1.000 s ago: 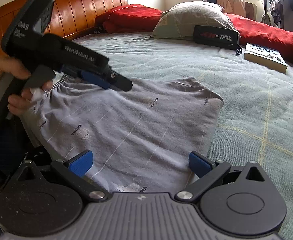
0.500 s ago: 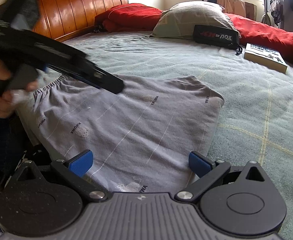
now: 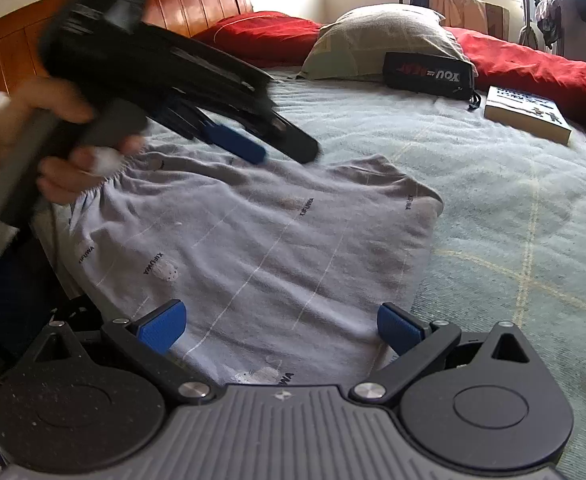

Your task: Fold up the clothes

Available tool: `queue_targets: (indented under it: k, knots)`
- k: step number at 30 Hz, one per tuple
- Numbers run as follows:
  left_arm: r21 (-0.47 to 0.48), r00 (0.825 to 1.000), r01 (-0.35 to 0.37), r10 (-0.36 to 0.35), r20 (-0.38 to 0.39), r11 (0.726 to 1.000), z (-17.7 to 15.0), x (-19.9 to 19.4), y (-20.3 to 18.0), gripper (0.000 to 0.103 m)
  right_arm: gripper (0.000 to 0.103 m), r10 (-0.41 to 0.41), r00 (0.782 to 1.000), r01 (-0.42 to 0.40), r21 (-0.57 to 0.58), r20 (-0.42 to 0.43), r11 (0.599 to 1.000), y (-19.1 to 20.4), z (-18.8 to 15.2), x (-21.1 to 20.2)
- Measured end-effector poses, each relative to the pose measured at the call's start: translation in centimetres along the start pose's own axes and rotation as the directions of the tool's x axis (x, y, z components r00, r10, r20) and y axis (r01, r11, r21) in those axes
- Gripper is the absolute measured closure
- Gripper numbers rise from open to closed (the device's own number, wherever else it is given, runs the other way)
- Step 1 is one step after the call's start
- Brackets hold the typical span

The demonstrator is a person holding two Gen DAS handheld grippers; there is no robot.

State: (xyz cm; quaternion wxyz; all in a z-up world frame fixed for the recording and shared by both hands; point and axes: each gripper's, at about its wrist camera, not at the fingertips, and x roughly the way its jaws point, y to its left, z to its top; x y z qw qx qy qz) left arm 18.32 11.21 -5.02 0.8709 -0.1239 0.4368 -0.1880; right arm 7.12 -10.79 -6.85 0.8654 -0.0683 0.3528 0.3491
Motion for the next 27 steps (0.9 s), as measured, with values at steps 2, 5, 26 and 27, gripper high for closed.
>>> queue_targets:
  k: [2,5,26,27]
  knots:
    - [-0.036,1.0,-0.017,0.017,-0.01,0.999,0.3,1.6,0.5,0.031,0.0,0.001,1.0,-0.001,0.01,0.004,1.0,-0.2,0.0,-0.1]
    - [-0.069,1.0,-0.016,0.016,-0.001,0.997,1.2,2.3,0.4,0.032,0.0,-0.004,1.0,0.004,0.038,0.023,0.999,-0.7,0.1,-0.6]
    - [0.316,0.991,-0.136,0.126,0.052,0.939,-6.1,-5.0,-7.0,0.026,0.0,-0.295,0.954,0.281,0.18,0.051,0.943,-7.4,-2.6,-7.2]
    - [0.317,0.992,-0.127,0.118,0.048,0.94,-6.5,-5.0,-7.2,0.026,0.0,-0.289,0.956,0.277,0.181,0.046,0.944,-7.2,-2.9,-7.2]
